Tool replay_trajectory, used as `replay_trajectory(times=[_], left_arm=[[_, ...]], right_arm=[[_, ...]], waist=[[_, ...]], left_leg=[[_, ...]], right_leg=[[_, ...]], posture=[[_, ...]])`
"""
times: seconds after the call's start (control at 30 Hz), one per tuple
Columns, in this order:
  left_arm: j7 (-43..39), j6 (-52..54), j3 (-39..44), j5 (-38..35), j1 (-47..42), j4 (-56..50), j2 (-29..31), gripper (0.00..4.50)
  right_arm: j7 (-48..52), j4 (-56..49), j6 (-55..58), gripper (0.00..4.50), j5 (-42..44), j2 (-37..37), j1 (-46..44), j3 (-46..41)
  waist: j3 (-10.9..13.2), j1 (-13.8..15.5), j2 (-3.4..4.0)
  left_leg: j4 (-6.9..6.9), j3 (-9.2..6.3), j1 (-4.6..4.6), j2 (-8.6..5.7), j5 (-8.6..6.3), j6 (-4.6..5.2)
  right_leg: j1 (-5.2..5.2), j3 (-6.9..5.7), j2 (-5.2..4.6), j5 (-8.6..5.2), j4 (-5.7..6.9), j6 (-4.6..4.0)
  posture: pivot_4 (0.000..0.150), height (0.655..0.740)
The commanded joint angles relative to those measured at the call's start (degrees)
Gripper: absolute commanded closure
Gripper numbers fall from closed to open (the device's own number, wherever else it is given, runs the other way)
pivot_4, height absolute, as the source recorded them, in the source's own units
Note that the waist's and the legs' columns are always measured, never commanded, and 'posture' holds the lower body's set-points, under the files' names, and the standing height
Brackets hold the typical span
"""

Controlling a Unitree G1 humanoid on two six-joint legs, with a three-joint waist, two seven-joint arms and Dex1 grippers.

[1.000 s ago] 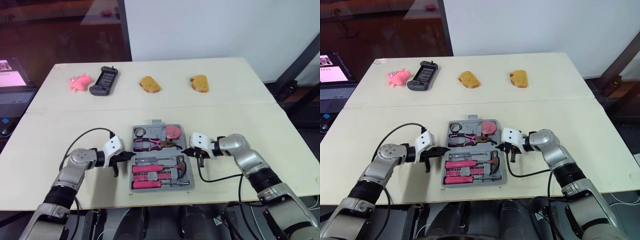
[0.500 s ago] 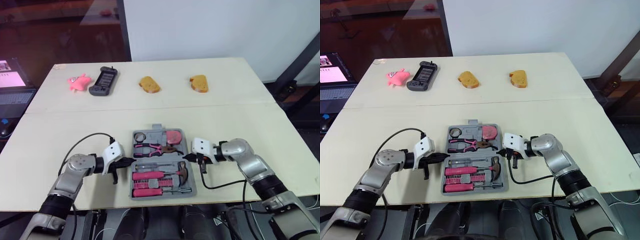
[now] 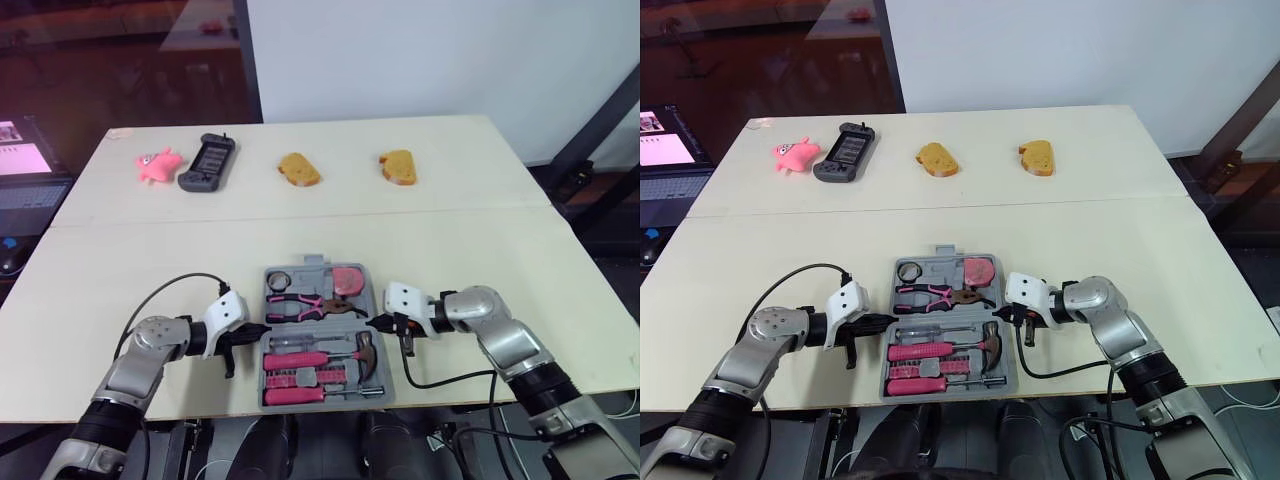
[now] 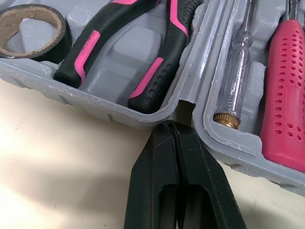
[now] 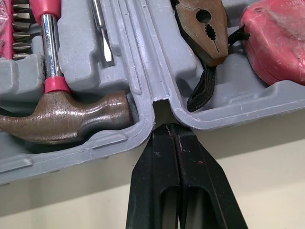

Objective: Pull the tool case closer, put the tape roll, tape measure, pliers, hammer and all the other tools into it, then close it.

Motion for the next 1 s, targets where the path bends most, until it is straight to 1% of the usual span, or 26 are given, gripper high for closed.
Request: replay_trajectory(times=[0.03, 0.33, 0.5, 0.6, 0.67, 0.7, 0.73, 0.8, 0.87, 0.93, 0.97, 1.0], left_arm=[[-0.32, 0.01, -1.20, -0.78, 0.90, -2.00, -0.24, 4.50], [0.62, 0.06, -0.04, -0.47, 1.18, -1.56, 0.85, 4.50], [1.93, -0.16, 5.01, -2.35, 3.73, -1.09, 4.01, 4.50], [1.89, -0.33, 8.92, -5.30, 6.05, -2.16, 5.88, 4.50], [0.53, 0.69, 11.77, -8.99, 7.56, -4.98, 6.69, 4.50], [-0.51, 1.74, 13.16, -11.45, 8.33, -7.00, 6.98, 4.50], [-1.52, 3.17, 14.24, -13.95, 9.03, -9.31, 7.18, 4.50], [-2.92, 5.66, 15.12, -17.22, 10.21, -13.08, 7.67, 4.50], [-6.08, 9.94, 13.58, -21.36, 11.93, -20.09, 9.30, 4.50], [-7.90, 12.28, 11.09, -23.11, 12.76, -25.19, 10.44, 4.50], [-8.38, 13.01, 9.59, -23.10, 12.84, -26.96, 10.84, 4.50], [-8.67, 12.13, 7.52, -20.95, 12.77, -27.80, 11.47, 4.50]], right_arm=[[0.67, -4.18, 0.21, 4.44, 2.05, 0.48, 0.87, 0.31], [-1.56, -3.53, 0.34, 4.44, 1.53, -0.11, 1.63, -1.49], [-2.58, -3.91, 1.22, 4.44, 2.69, -3.04, 3.24, -4.85], [-2.44, -5.46, 1.67, 4.44, 4.66, -5.56, 5.25, -7.88], [-1.96, -7.14, 2.34, 3.92, 6.59, -7.38, 6.54, -10.27], [-1.55, -8.29, 3.41, 3.58, 8.07, -8.21, 7.11, -11.73], [-0.98, -9.49, 4.89, 3.15, 9.70, -8.91, 7.63, -13.12], [-0.09, -11.40, 7.21, 2.08, 12.09, -10.07, 8.46, -14.87], [1.15, -14.37, 12.63, 1.05, 16.66, -11.21, 9.25, -17.41], [1.65, -16.09, 17.10, 0.03, 20.29, -11.60, 9.65, -19.04], [1.48, -16.61, 18.87, 0.03, 21.64, -11.57, 9.62, -19.50], [0.93, -17.06, 21.77, 0.03, 23.34, -11.29, 9.35, -20.08]], waist=[[0.00, 0.00, 0.00], [0.00, 0.01, 0.00], [0.00, 0.00, 0.00], [0.01, 0.01, 0.01], [0.01, 0.02, 0.02], [0.01, 0.07, 0.02], [0.02, 0.12, 0.02], [0.02, 0.32, 0.02], [0.02, 0.29, 0.02], [0.02, 0.23, 0.03], [0.02, 0.24, 0.03], [0.02, 0.22, 0.04]], left_leg=[[0.00, 0.00, 0.00, 0.00, 0.00, 0.00], [0.00, -0.01, 0.02, 0.01, 0.00, 0.00], [-0.02, -0.02, 0.02, 0.02, 0.00, 0.00], [-0.05, -0.02, 0.02, 0.04, -0.01, 0.00], [-0.07, -0.02, 0.03, 0.03, -0.01, 0.00], [-0.08, -0.01, 0.03, 0.03, -0.01, 0.00], [-0.07, -0.02, 0.03, 0.03, -0.01, 0.00], [-0.07, -0.02, 0.03, 0.02, -0.01, 0.00], [-0.06, -0.04, 0.03, 0.02, -0.02, 0.00], [-0.07, -0.04, 0.03, 0.03, -0.03, 0.03], [-0.07, -0.03, 0.03, 0.03, -0.04, 0.03], [-0.07, -0.03, 0.03, 0.04, -0.04, 0.03]], right_leg=[[0.00, 0.00, 0.00, 0.00, 0.00, 0.00], [0.02, 0.00, -0.01, 0.00, -0.01, 0.00], [0.01, 0.00, -0.01, 0.00, 0.00, 0.00], [0.00, 0.00, -0.02, -0.01, -0.03, -0.01], [0.01, 0.00, -0.05, -0.01, -0.03, -0.02], [0.00, 0.00, -0.06, -0.01, -0.05, -0.02], [0.04, -0.01, -0.07, -0.01, -0.05, -0.02], [0.05, -0.01, -0.11, -0.01, -0.08, -0.02], [0.09, -0.01, -0.11, -0.02, -0.10, -0.03], [0.09, 0.00, -0.12, -0.11, -0.11, -0.20], [0.09, 0.00, -0.12, -0.12, -0.12, -0.21], [0.09, 0.00, -0.12, -0.13, -0.12, -0.22]], posture=[[0.150, 0.7400], [0.150, 0.7400], [0.150, 0.7400], [0.150, 0.7400], [0.150, 0.7400], [0.150, 0.7400], [0.150, 0.7400], [0.150, 0.7400], [0.150, 0.7400], [0.150, 0.7400], [0.150, 0.7400], [0.150, 0.7400]])
